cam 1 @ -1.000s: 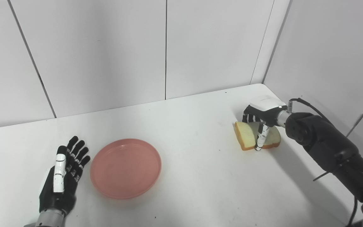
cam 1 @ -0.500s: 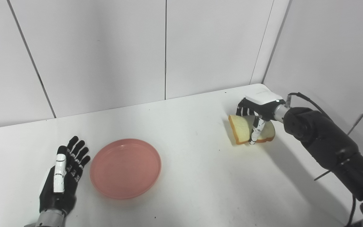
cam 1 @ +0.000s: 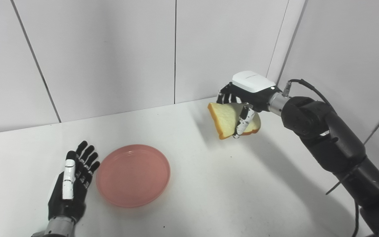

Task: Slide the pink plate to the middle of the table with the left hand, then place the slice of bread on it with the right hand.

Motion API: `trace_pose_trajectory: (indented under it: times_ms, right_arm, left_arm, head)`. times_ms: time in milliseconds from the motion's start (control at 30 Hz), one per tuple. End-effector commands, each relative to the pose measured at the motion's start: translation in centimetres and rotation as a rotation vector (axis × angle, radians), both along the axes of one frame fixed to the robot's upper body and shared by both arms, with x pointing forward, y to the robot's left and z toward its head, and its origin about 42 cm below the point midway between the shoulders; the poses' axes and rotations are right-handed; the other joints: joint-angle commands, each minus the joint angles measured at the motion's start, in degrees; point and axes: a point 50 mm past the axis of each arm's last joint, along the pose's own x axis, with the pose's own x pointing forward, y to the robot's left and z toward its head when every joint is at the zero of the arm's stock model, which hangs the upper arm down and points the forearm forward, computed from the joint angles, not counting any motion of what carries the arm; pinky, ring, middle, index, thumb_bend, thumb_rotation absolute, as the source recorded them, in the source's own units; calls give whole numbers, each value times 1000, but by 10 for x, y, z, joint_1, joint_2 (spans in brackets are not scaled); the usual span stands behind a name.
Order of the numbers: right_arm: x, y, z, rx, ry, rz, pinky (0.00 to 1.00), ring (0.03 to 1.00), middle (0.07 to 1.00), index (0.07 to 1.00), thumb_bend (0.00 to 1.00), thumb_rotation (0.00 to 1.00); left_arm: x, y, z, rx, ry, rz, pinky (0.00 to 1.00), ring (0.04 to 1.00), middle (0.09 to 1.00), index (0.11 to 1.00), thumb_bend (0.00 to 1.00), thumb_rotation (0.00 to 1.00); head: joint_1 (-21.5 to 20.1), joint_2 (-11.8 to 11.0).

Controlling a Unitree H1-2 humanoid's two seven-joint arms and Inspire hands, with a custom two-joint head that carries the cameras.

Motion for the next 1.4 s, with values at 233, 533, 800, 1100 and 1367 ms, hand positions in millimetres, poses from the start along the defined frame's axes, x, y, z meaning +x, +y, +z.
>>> trace_pose_trajectory:
  times_ms: [233,533,800,1100,1367]
  right_arm:
    - [0,51,23,29,-96,172,395,460,469,504,524,0]
    - [4,105,9,99,-80,349,351,414,452,512,523,0]
    - [13,144,-3,95,-41,440,355,423,441,518,522,0]
    - [12,174,-17,100,8,462,340,413,440,518,523,0]
    - [23,190,-35,73,48,492,401,456,453,515,523,0]
  left_arm:
    - [-2,-20,7,11,-28,16,906,917,918,898,621,925]
    - [-1,-33,6,6,-35,21,921,920,919,895,656,915]
    - [0,-45,5,19,-52,30,916,919,916,896,685,932]
    - [2,-53,5,40,-66,45,899,919,919,894,687,961]
    - [3,-58,7,44,-71,70,890,918,917,897,681,969]
  head:
    - [66,10]
    - [131,14]
    - [162,19]
    - [194,20]
    - [206,22]
